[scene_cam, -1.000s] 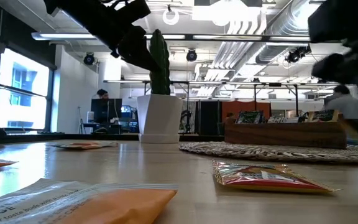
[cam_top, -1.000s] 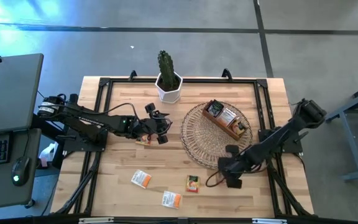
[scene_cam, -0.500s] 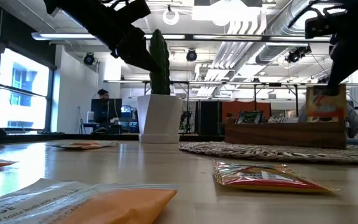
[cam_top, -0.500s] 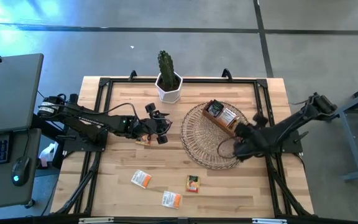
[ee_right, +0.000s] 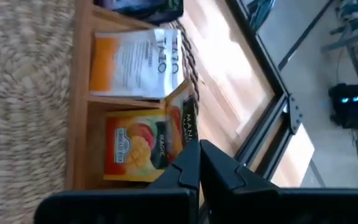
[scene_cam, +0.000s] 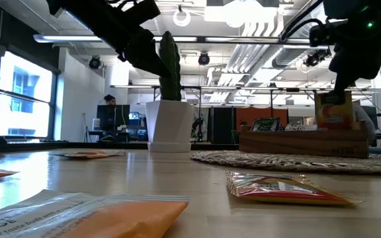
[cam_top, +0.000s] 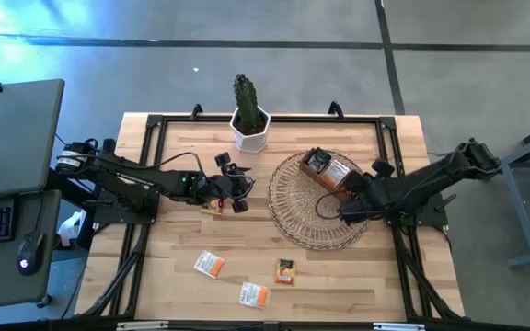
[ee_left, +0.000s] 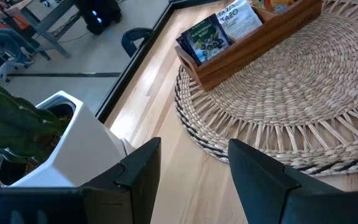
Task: Pick & Place Tea
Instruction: Put the orange tea bag into the right section of the wooden organizer
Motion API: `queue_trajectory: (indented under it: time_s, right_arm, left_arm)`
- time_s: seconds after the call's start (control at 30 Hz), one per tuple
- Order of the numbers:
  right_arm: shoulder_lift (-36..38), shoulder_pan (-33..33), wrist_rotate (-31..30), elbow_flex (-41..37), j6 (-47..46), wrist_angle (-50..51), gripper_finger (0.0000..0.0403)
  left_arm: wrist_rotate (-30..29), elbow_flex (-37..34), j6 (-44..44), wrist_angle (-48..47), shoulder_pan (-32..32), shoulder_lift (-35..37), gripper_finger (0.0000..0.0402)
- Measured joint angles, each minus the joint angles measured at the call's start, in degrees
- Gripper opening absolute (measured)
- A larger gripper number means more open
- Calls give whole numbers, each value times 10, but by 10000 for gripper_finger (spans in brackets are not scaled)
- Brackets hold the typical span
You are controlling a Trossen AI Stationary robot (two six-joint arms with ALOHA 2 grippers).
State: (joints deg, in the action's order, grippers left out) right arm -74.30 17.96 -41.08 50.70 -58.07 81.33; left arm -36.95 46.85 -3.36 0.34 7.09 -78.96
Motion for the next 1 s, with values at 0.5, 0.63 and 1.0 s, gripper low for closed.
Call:
queue_trajectory:
  time_s: [0.5, 0.63, 1.0]
  right_arm:
    - [0, -23, 62, 0, 31, -34, 4]
    - [0, -24, 78, 0, 30, -41, 5]
    - [0, -24, 96, 0, 28, -45, 76]
  left_arm:
    - [0, 0, 0, 0, 0, 0, 184]
    - [0, 0, 0, 0, 0, 0, 184]
    - [0, 0, 0, 0, 0, 0, 184]
